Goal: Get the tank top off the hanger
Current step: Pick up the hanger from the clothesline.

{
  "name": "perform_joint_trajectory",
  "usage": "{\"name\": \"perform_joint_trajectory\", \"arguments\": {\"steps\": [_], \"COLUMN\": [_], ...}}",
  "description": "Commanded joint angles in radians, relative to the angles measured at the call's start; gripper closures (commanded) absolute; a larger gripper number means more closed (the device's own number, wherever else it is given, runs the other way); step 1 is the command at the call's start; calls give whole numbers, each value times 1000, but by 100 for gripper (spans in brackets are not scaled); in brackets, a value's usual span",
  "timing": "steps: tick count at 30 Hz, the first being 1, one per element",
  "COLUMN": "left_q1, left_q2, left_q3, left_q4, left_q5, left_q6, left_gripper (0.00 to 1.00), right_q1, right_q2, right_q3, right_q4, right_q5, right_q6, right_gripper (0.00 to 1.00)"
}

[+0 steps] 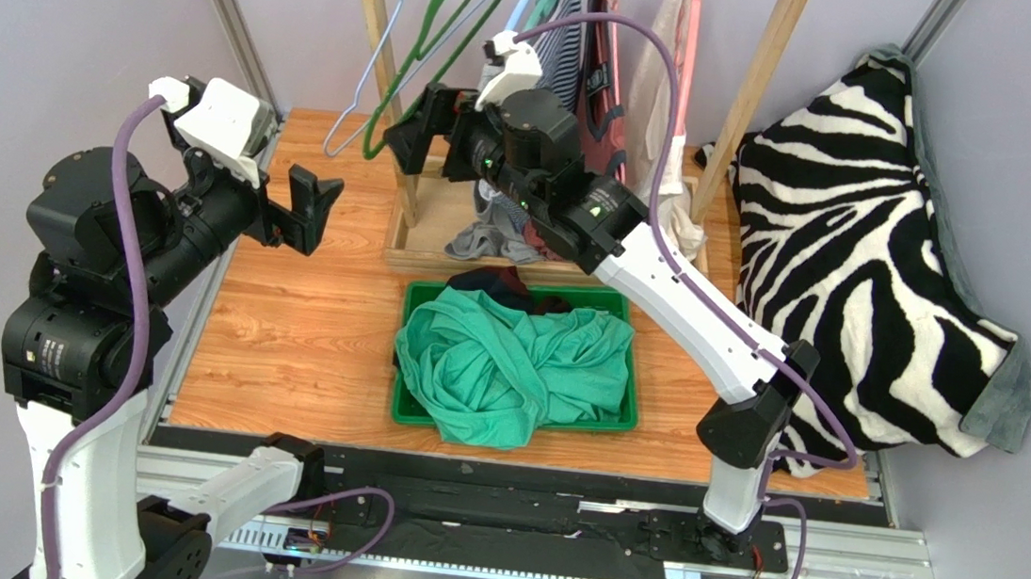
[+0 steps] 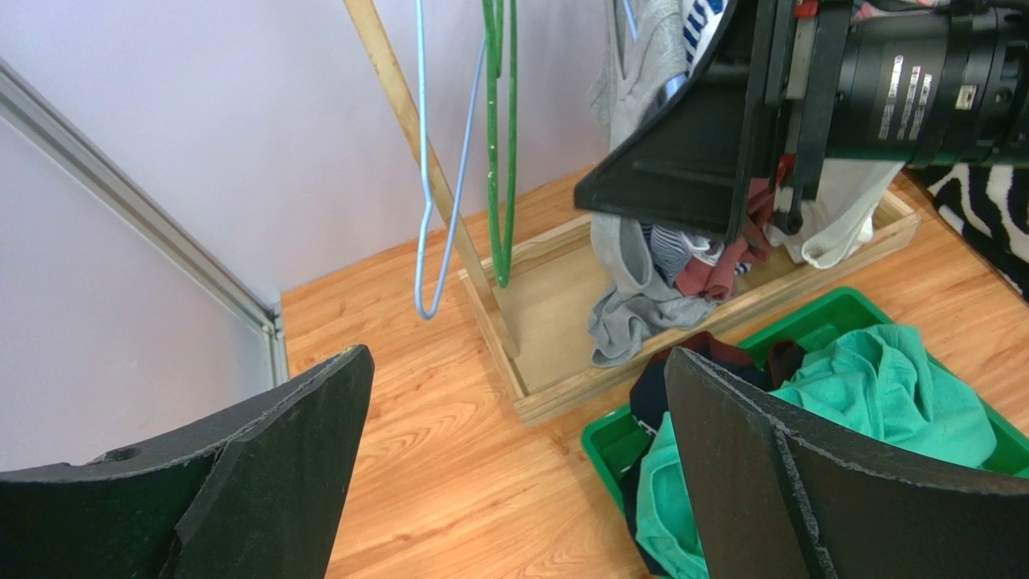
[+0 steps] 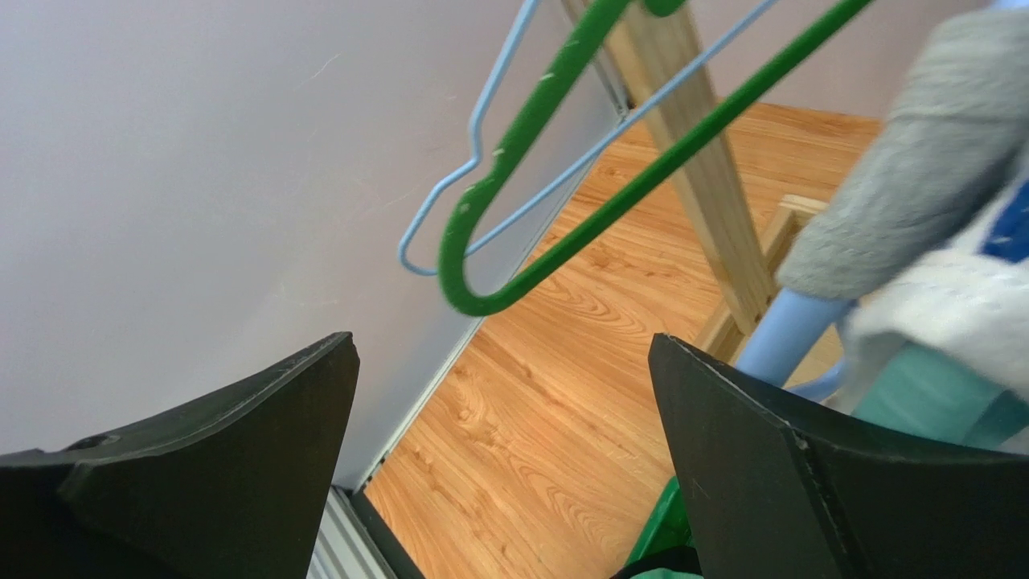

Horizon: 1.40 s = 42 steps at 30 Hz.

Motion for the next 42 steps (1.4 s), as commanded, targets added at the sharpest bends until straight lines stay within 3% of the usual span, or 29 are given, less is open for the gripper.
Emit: {"name": "perform_joint_trajectory", "arguments": {"steps": [1, 6, 20, 23, 24, 28, 32, 35, 42], "left_q1": [3, 3, 3, 3, 3, 3, 3, 3, 3], "left_q2": [-16, -28, -27, -24, -27, -28, -27, -28, -44], "left_q3": [3, -14, -9, -11, -14, -25, -29, -32, -43], "left_q4": [28, 33, 27, 25, 25, 25, 25, 22, 21], "left_q5": [-6, -3, 9, 9, 11, 12, 15, 25, 23], "left_q6": [9, 12, 7, 6, 6, 11, 14, 14, 20], "left_gripper": [1, 1, 1, 1, 1, 1, 1, 1, 1], "right_q1": [-57, -77, -232, -237, -238, -235, -244, -255, -273], "right_q2": [-91, -162, -376, -387, -396, -441, -432, -384, -236], "right_q3": [-15, -93, -282, -300, -314, -363, -316, -251, -61], "right_q4": [-9, -39, -130, -99, -77, 100, 157, 203, 123], "right_q5": [101, 178, 210, 127, 36, -115, -175, -311, -289], "right_q6": [88, 28, 1, -36, -65, -96, -116, -95, -61], "right_gripper": [0, 0, 0, 0, 2, 11, 10, 10, 11]}}
